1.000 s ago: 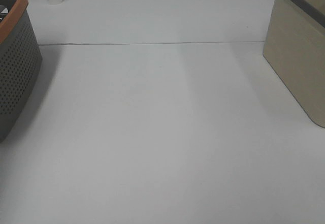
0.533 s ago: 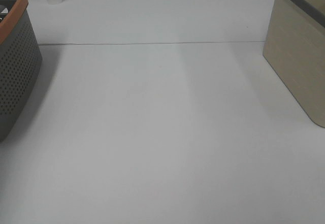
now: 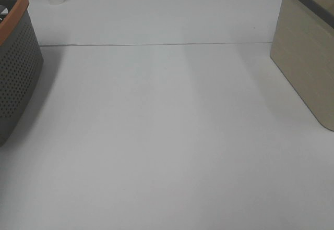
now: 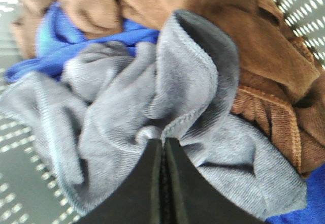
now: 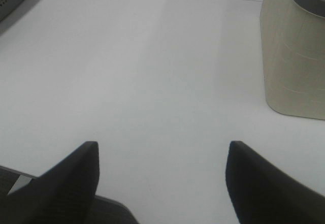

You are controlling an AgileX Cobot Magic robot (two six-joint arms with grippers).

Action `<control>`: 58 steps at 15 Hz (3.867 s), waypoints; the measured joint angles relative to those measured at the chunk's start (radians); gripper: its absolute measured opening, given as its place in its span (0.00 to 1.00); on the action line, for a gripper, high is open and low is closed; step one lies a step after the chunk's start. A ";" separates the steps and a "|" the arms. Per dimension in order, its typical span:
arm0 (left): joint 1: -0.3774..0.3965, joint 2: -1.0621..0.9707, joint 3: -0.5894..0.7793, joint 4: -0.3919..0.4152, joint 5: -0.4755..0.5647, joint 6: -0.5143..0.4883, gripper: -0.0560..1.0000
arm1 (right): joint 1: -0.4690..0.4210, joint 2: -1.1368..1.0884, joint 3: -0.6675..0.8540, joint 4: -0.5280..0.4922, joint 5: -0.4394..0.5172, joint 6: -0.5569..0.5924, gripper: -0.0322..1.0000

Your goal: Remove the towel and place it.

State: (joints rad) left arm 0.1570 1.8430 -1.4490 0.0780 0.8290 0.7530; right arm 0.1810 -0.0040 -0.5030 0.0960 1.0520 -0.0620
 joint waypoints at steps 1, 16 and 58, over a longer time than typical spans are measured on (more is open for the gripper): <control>0.000 -0.033 0.000 0.030 -0.001 -0.032 0.05 | 0.000 0.000 0.000 0.000 0.000 0.000 0.70; 0.000 -0.367 -0.031 0.156 -0.098 -0.095 0.05 | 0.000 0.000 0.000 -0.001 0.000 0.000 0.70; -0.424 -0.302 -0.349 -0.506 -0.171 -0.051 0.05 | 0.000 0.004 0.000 0.044 -0.005 -0.052 0.70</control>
State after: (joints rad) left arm -0.2670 1.5410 -1.7980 -0.4280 0.6580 0.7020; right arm 0.1810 0.0000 -0.5030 0.1400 1.0470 -0.1140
